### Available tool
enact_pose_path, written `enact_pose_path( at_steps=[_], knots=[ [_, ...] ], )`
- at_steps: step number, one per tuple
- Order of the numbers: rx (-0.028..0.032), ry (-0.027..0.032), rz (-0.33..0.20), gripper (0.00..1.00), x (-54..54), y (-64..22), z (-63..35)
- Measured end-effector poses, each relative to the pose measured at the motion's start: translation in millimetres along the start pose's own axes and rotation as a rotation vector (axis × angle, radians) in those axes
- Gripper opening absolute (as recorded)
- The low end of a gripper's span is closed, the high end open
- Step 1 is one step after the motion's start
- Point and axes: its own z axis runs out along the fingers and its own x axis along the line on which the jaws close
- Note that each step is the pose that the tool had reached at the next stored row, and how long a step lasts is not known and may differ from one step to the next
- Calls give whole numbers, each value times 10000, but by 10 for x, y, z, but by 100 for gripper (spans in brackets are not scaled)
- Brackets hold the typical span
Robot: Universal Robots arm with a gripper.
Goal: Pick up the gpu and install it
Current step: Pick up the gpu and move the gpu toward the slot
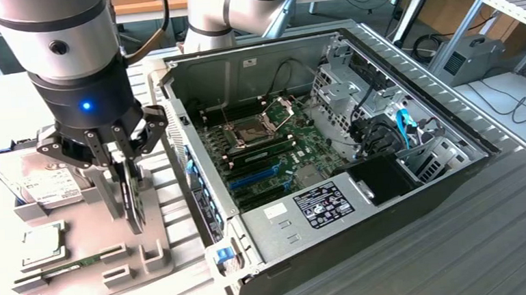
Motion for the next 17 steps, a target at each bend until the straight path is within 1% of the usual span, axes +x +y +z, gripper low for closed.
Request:
enact_pose_path(
  at_steps=[17],
  knots=[
    [-1,-1,0,26,-2,2,-71]
  ],
)
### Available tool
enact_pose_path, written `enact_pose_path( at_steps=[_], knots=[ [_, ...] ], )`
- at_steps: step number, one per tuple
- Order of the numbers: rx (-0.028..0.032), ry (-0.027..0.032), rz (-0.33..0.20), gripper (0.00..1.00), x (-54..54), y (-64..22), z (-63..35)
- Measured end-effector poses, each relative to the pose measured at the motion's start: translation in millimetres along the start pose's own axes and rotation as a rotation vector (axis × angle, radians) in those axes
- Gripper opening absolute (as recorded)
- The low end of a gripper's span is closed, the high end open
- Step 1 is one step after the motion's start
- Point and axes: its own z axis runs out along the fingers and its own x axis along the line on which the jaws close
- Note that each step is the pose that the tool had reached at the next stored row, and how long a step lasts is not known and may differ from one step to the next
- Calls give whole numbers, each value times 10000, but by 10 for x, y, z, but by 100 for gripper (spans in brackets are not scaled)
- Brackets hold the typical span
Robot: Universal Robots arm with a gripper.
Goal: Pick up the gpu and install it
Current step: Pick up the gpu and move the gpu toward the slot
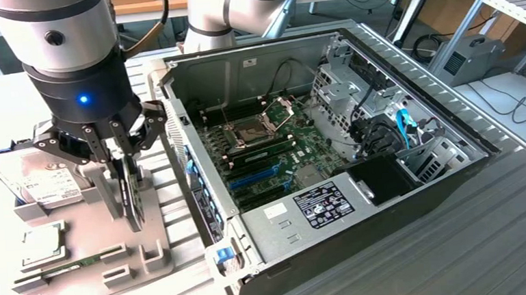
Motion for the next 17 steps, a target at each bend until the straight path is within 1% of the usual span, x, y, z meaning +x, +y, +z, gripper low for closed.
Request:
enact_pose_path(
  at_steps=[17],
  knots=[
    [1,0,0,26,-2,2,-82]
  ],
)
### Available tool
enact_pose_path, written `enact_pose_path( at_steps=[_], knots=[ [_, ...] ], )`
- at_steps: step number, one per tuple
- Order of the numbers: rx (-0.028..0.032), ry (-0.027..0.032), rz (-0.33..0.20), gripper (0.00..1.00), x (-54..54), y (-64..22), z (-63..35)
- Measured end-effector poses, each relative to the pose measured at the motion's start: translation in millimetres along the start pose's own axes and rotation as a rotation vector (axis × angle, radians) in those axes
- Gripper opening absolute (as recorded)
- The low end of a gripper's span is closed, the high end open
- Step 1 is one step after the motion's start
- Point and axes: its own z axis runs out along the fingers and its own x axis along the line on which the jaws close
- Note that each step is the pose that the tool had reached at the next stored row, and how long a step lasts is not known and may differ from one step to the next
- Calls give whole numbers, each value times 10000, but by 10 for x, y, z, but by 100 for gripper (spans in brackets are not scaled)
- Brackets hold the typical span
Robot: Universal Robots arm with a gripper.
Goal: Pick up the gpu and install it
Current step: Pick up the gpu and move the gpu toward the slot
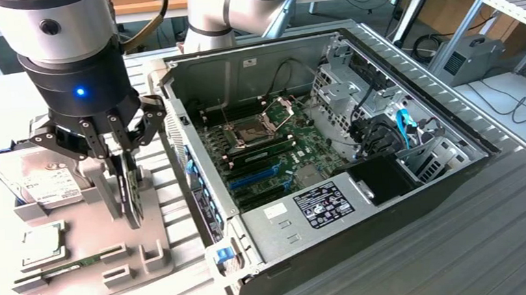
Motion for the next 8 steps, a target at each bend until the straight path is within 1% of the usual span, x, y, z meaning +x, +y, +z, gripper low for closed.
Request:
enact_pose_path(
  at_steps=[8],
  knots=[
    [0,0,0,26,-1,1,-33]
  ],
)
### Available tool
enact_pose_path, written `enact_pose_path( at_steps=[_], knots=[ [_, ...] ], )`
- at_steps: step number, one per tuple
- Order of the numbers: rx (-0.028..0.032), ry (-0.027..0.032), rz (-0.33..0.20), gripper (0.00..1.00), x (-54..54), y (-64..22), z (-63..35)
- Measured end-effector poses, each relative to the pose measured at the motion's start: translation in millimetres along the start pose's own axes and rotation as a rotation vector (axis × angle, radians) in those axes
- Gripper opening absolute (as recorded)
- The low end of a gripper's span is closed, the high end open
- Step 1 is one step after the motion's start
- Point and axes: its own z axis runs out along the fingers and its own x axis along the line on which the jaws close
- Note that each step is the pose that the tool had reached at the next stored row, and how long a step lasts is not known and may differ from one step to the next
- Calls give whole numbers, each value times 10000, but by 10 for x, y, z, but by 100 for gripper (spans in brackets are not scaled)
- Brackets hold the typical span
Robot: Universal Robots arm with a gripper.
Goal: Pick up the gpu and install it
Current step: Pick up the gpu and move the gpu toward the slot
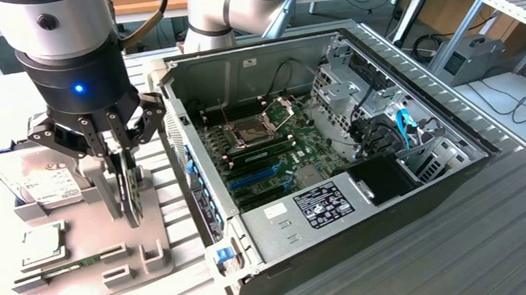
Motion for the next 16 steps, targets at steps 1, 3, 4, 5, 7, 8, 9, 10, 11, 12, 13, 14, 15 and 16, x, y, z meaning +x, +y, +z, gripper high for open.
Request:
enact_pose_path(
  at_steps=[1,3,4,5,7,8,9,10,11,12,13,14,15,16],
  knots=[
    [1,0,0,26,0,0,-4],
    [0,-1,0,26,0,0,-11],
    [0,-1,0,26,0,0,-15],
    [0,0,0,26,0,0,-18],
    [0,-1,0,26,-1,1,-27],
    [0,0,0,26,-1,1,-33],
    [0,0,0,26,-1,1,-38],
    [0,0,0,26,-1,1,-41],
    [0,0,0,26,-1,1,-45],
    [0,0,0,26,-1,1,-50],
    [0,0,0,26,-2,1,-55],
    [0,0,0,26,-2,2,-59],
    [0,0,0,26,-2,2,-63],
    [1,1,0,26,-2,2,-67]
  ],
)
